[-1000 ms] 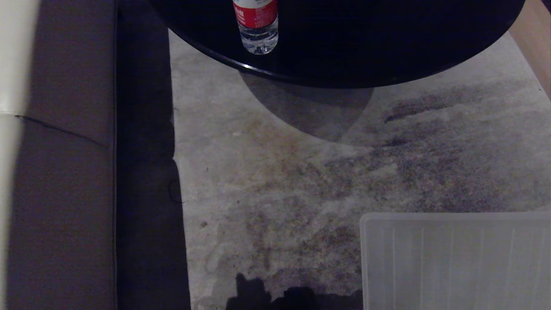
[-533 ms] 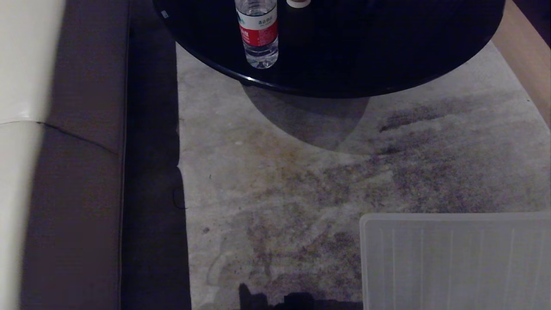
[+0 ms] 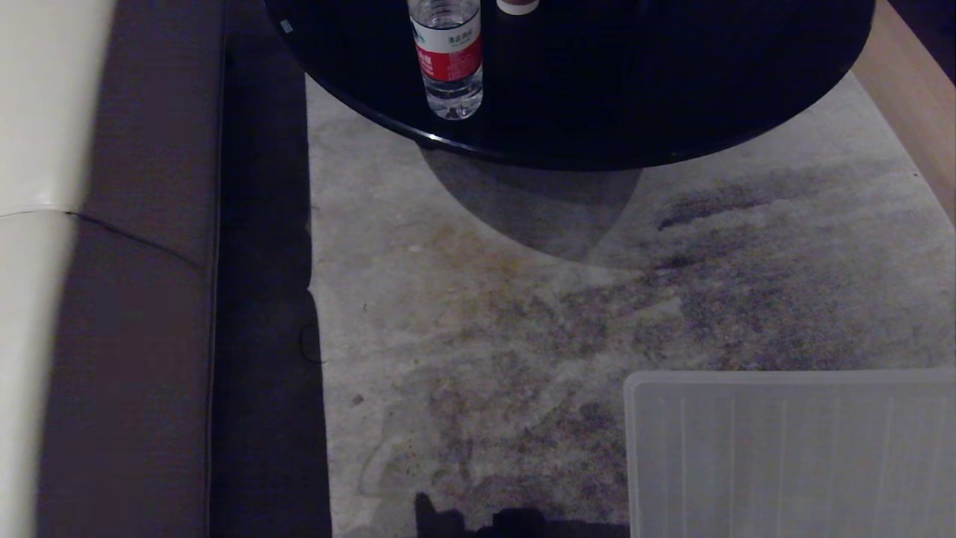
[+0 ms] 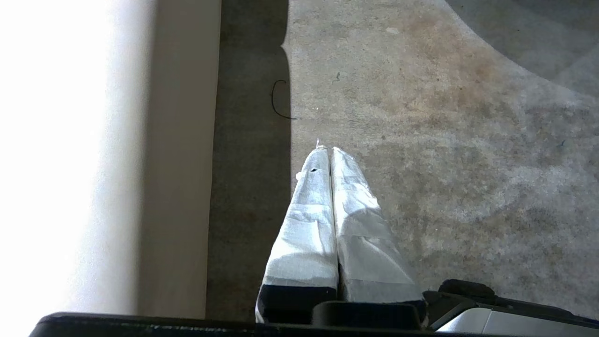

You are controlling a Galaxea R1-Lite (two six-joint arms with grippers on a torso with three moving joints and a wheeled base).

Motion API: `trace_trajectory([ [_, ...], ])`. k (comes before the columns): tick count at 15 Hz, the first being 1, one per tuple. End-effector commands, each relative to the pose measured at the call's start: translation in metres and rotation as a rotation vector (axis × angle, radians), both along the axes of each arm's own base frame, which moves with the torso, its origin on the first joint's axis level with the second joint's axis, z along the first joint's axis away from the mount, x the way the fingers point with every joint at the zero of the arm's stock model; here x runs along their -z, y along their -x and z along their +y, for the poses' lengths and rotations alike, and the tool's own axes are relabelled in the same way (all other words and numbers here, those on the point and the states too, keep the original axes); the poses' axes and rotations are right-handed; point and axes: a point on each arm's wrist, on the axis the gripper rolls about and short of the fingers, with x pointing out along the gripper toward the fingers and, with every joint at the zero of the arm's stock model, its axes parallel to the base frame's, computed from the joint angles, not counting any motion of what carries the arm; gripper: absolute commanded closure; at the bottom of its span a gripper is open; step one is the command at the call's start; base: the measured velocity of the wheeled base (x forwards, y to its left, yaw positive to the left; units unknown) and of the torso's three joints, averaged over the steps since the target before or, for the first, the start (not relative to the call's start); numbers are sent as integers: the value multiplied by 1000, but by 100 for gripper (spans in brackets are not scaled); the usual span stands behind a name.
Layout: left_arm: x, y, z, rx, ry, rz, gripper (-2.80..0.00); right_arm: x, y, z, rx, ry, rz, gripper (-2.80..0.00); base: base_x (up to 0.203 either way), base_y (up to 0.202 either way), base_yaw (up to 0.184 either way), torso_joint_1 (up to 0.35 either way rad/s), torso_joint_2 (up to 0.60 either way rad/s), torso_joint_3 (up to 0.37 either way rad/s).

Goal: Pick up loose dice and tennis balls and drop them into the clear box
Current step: Close the lid

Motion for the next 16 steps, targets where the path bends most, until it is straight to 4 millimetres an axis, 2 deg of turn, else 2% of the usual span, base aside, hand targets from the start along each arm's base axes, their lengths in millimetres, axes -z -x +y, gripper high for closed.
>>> trace_trajectory([
  [1,0,0,0,-1,0,-1,0,0,0,0,-1,0,2,0,0,0,0,0,0,0],
  [12,0,0,0,-1,-1,-1,0,0,0,0,0,2,2,0,0,0,0,0,0,0],
  [16,0,0,0,0,0,-1,0,0,0,0,1,-1,2,0,2,-10,137,2,3,2],
])
